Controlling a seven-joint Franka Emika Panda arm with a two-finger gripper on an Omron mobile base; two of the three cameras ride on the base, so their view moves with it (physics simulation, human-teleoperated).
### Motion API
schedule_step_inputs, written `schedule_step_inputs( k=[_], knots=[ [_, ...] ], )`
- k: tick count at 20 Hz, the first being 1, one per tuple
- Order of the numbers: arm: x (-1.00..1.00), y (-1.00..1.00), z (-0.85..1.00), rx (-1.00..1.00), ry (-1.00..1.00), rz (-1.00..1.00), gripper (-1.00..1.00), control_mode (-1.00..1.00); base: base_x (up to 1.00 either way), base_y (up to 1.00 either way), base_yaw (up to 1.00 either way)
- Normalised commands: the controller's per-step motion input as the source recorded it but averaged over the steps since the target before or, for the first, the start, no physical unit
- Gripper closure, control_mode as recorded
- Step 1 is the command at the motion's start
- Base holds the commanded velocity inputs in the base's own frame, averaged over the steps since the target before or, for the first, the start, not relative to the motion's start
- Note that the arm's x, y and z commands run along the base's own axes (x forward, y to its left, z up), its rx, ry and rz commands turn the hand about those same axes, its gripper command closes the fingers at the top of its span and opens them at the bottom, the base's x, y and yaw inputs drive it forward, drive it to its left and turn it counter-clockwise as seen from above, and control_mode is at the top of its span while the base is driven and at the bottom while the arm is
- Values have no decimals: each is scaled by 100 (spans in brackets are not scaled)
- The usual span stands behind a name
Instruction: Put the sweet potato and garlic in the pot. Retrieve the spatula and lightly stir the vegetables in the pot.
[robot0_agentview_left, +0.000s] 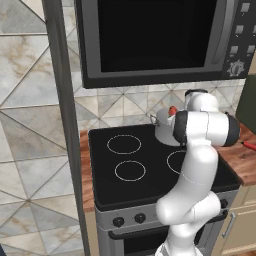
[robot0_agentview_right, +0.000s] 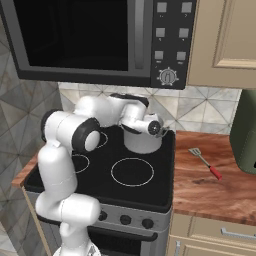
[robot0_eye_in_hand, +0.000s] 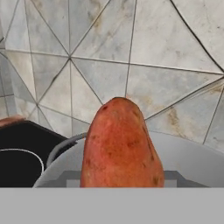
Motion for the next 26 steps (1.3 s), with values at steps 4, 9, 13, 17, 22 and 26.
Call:
schedule_step_inputs(
  k=[4,9,13,17,22,26],
  knots=[
    [31,-10,-15,0,5,0,100,-100,0,0,0],
    [36,-7,-13,0,4,0,100,-100,0,0,0],
    [30,-1,-22,-2,1,0,100,-100,0,0,0],
    [28,0,-25,-2,0,0,100,-100,0,0,0],
    [25,0,-24,-3,0,0,100,-100,0,0,0],
    [22,0,-26,-4,0,0,100,-100,0,0,0]
  ],
)
